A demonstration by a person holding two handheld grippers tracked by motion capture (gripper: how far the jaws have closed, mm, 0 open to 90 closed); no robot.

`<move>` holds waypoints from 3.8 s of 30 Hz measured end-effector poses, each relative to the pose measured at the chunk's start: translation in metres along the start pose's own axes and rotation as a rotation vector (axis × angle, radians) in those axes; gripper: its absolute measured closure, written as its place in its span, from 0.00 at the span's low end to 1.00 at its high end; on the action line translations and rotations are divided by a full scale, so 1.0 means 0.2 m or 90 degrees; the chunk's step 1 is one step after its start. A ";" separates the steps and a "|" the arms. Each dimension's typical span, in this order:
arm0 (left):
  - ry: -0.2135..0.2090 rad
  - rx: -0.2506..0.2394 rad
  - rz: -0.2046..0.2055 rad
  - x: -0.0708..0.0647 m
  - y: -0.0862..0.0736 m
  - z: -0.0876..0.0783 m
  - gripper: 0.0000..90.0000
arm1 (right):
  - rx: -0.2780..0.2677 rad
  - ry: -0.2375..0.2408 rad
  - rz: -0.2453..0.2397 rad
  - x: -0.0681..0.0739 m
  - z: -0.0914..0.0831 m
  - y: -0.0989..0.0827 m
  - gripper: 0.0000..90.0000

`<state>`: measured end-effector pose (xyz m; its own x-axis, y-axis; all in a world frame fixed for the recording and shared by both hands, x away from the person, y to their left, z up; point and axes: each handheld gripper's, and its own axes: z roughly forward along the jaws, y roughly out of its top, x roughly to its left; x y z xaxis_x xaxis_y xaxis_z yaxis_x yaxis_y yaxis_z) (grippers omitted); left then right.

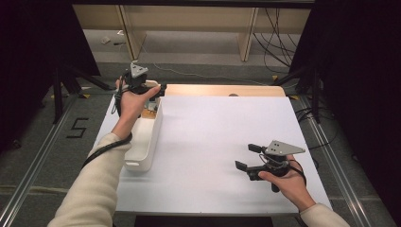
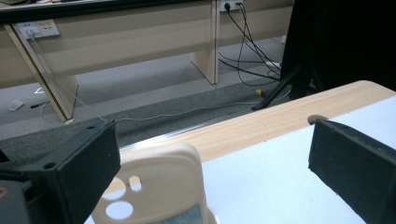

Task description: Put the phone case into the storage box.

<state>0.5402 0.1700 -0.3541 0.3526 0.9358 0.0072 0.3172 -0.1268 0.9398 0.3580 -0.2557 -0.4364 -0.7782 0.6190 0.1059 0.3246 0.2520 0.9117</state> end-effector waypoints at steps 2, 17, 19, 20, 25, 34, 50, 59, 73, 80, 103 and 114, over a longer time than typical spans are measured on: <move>-0.005 0.000 0.000 -0.01 0.00 -0.02 0.02 | -0.001 0.000 0.001 0.00 0.00 0.00 0.17; -0.039 -0.008 0.005 -0.07 -0.07 -0.17 0.00 | -0.004 -0.007 0.003 -0.01 -0.01 0.00 0.17; -0.045 -0.007 0.006 -0.08 -0.08 -0.19 0.00 | -0.003 -0.007 0.003 -0.01 -0.01 0.00 0.17; -0.048 -0.008 0.004 -0.08 -0.09 -0.20 0.00 | -0.004 -0.007 0.003 -0.01 -0.01 0.00 0.17; -0.054 -0.011 0.009 -0.10 -0.11 -0.24 0.00 | -0.007 -0.009 0.002 -0.01 -0.01 0.00 0.17; -0.064 -0.008 0.012 -0.13 -0.15 -0.27 0.00 | -0.007 -0.011 0.002 -0.01 -0.01 0.00 0.17; -0.102 -0.006 0.017 -0.20 -0.20 -0.34 0.00 | -0.008 -0.012 0.005 -0.02 -0.01 0.00 0.17; -0.121 -0.001 0.016 -0.23 -0.25 -0.38 0.00 | -0.008 -0.013 0.005 -0.02 -0.01 0.00 0.17; -0.148 -0.010 0.034 -0.25 -0.32 -0.42 0.00 | -0.010 -0.013 0.005 -0.02 -0.01 0.00 0.17; -0.160 -0.009 0.040 -0.27 -0.36 -0.44 0.00 | -0.010 -0.013 0.005 -0.02 -0.01 0.01 0.17; -0.187 -0.004 0.043 -0.30 -0.43 -0.49 0.00 | -0.009 -0.011 0.004 -0.02 -0.01 0.00 0.17; -0.204 -0.002 0.051 -0.31 -0.47 -0.51 0.00 | -0.009 -0.011 0.005 -0.01 -0.01 0.00 0.17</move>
<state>0.3989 0.1577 -0.4077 0.6356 0.7715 -0.0263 0.2742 -0.1938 0.9419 0.3590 -0.2594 -0.4347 -0.7662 0.6339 0.1055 0.3225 0.2374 0.9163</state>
